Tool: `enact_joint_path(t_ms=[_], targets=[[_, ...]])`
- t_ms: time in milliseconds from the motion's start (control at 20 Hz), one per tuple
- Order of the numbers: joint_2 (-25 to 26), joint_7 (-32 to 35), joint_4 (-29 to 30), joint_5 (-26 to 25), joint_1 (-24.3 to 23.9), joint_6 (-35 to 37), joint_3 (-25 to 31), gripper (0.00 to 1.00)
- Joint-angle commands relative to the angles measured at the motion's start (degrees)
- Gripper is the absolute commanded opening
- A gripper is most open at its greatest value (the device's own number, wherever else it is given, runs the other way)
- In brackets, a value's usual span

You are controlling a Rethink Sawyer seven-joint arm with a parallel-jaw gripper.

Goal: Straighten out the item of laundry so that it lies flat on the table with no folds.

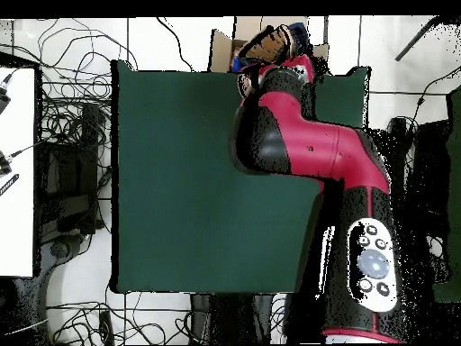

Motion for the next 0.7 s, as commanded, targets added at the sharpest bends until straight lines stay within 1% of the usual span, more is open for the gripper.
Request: enact_joint_path(t_ms=[50,400,550,700], targets=[[0.04,13.82,8.57,-0.25,-1.68,-2.86,2.37,0.0],[0.11,13.47,10.68,-1.18,-2.28,-4.7,2.41,0.0],[0.82,13.43,11.98,-2.04,-2.18,-6.57,1.63,0.0],[1.55,12.72,12.97,-2.94,-2.73,-7.09,2.14,0.0]])
